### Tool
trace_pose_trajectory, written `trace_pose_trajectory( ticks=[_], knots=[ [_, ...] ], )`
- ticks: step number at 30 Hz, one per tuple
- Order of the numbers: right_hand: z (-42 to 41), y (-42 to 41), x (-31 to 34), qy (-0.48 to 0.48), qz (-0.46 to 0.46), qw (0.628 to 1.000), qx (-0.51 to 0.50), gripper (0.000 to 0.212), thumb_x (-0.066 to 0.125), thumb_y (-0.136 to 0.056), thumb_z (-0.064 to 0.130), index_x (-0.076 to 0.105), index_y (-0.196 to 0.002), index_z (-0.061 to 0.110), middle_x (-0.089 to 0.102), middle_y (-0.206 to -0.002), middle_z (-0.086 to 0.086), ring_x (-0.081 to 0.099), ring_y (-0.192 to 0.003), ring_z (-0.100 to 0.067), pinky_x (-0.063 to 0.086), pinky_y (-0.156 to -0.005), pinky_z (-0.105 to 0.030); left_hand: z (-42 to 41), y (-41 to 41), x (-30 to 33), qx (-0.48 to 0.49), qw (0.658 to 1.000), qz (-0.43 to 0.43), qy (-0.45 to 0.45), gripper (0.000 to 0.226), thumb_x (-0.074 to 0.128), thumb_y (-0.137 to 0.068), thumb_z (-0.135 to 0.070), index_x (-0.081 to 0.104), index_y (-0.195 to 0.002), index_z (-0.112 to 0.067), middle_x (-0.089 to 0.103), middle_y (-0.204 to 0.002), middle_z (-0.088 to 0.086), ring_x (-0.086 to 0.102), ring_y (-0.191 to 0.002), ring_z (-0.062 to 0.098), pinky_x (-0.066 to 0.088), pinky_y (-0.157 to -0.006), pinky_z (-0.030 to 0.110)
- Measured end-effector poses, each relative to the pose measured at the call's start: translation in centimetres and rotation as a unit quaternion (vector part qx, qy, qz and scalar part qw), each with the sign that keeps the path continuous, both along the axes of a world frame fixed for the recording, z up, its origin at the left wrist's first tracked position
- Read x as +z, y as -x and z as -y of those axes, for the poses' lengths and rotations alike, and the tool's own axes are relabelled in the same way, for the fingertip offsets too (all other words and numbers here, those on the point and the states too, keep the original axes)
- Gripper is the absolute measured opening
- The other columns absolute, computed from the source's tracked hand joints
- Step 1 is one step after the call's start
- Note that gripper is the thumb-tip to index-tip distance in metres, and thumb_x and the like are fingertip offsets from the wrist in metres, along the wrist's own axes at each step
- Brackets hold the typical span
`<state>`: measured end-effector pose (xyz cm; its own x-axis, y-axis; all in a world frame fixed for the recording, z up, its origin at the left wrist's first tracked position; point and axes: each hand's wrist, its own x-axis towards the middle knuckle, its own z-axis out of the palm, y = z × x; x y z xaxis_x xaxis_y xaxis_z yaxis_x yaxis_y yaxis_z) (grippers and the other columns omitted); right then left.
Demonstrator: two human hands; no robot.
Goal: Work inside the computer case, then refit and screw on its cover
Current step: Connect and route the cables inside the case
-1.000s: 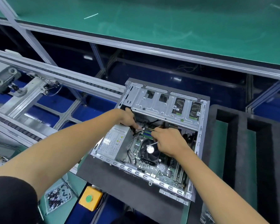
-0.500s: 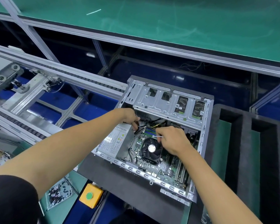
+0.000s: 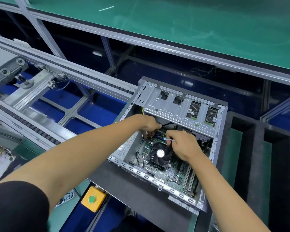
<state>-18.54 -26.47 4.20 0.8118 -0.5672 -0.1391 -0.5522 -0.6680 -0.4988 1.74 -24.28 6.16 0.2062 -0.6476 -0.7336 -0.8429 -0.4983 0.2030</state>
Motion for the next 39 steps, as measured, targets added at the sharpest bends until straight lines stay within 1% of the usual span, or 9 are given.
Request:
trace_pose_trajectory(
  ticks=[6,12,14,16,18,23,27,32,39],
  knots=[
    [-0.2,0.0,0.2,0.008,-0.002,1.0,-0.001,0.024,0.047,-0.076,0.004,0.052,-0.074,0.028,0.053,-0.07,0.014,0.049,-0.072,-0.02,0.033,-0.06,-0.036,-0.9,5.1,-1.7,-0.137,0.979,0.142,0.044,0.033,0.057,-0.099,-0.02,0.06,-0.132,-0.017,0.06,-0.134,0.004,0.058,-0.123,0.028,0.05,-0.092,0.041],
    [-0.2,0.2,0.2,0.018,-0.002,1.0,0.0,0.025,0.048,-0.078,0.004,0.05,-0.076,0.029,0.048,-0.07,0.018,0.047,-0.074,-0.02,0.032,-0.061,-0.037,0.4,3.1,-0.7,-0.103,0.988,0.035,0.111,0.017,0.053,-0.101,-0.025,0.062,-0.106,-0.011,0.064,-0.109,0.009,0.06,-0.118,0.034,0.045,-0.092,0.04],
    [-0.2,0.3,0.1,0.02,-0.001,1.0,-0.003,0.027,0.048,-0.079,0.003,0.051,-0.076,0.03,0.047,-0.069,0.019,0.046,-0.073,-0.019,0.031,-0.061,-0.037,0.4,2.4,-0.7,-0.075,0.992,-0.007,0.104,0.036,0.048,-0.104,-0.044,0.059,-0.089,-0.013,0.064,-0.105,0.009,0.058,-0.119,0.036,0.037,-0.101,0.044],
    [-0.2,0.3,0.1,0.018,-0.003,1.0,-0.001,0.026,0.048,-0.078,0.003,0.052,-0.075,0.029,0.046,-0.066,0.019,0.045,-0.071,-0.017,0.029,-0.059,-0.035,0.4,2.0,-1.0,-0.025,0.994,-0.067,0.083,0.061,0.04,-0.101,-0.064,0.064,-0.112,-0.009,0.064,-0.127,0.014,0.055,-0.124,0.035,0.032,-0.11,0.046],
    [-0.2,0.4,0.0,0.01,-0.011,1.0,0.009,0.025,0.047,-0.076,0.005,0.052,-0.073,0.029,0.048,-0.064,0.017,0.046,-0.066,-0.012,0.029,-0.058,-0.033,0.5,1.9,-1.2,0.0,0.993,-0.095,0.071,0.069,0.036,-0.102,-0.065,0.062,-0.123,-0.005,0.07,-0.111,0.016,0.066,-0.106,0.031,0.043,-0.105,0.042],
    [-0.4,0.7,-0.3,-0.028,-0.083,0.995,0.051,0.025,0.042,-0.074,0.009,0.057,-0.068,0.028,0.058,-0.062,0.01,0.053,-0.067,-0.01,0.035,-0.064,-0.035,0.4,1.6,-0.9,-0.021,0.996,-0.06,0.064,0.069,0.027,-0.106,-0.059,0.062,-0.118,0.0,0.065,-0.085,0.013,0.069,-0.08,0.032,0.054,-0.092,0.043],
    [-0.6,0.8,-0.5,-0.078,-0.097,0.992,0.037,0.031,0.036,-0.072,0.015,0.061,-0.069,0.033,0.068,-0.065,0.017,0.058,-0.066,-0.002,0.04,-0.066,-0.028,0.0,0.1,-0.9,-0.06,0.996,0.033,0.053,0.092,0.013,-0.093,-0.081,0.061,-0.13,-0.012,0.07,-0.114,0.018,0.067,-0.097,0.028,0.048,-0.093,0.044],
    [-0.8,0.6,-0.4,-0.124,-0.033,0.991,-0.026,0.033,0.035,-0.085,0.013,0.05,-0.098,0.039,0.07,-0.066,0.022,0.055,-0.069,-0.002,0.039,-0.069,-0.031,0.0,-1.3,-0.5,-0.186,0.981,0.006,0.053,0.084,0.01,-0.101,-0.068,0.067,-0.07,-0.016,0.057,-0.072,-0.007,0.046,-0.071,0.004,0.019,-0.093,0.039],
    [-3.1,-0.1,-1.1,-0.141,0.003,0.987,-0.083,0.058,0.04,-0.097,0.009,0.015,-0.14,0.039,0.071,-0.075,0.004,0.059,-0.053,-0.011,0.047,-0.046,-0.039,-1.2,-1.2,1.5,-0.421,0.895,0.14,0.052,0.056,0.022,-0.11,-0.046,0.061,-0.088,-0.012,0.063,-0.085,0.004,0.059,-0.084,0.029,0.045,-0.08,0.039]
  ],
)
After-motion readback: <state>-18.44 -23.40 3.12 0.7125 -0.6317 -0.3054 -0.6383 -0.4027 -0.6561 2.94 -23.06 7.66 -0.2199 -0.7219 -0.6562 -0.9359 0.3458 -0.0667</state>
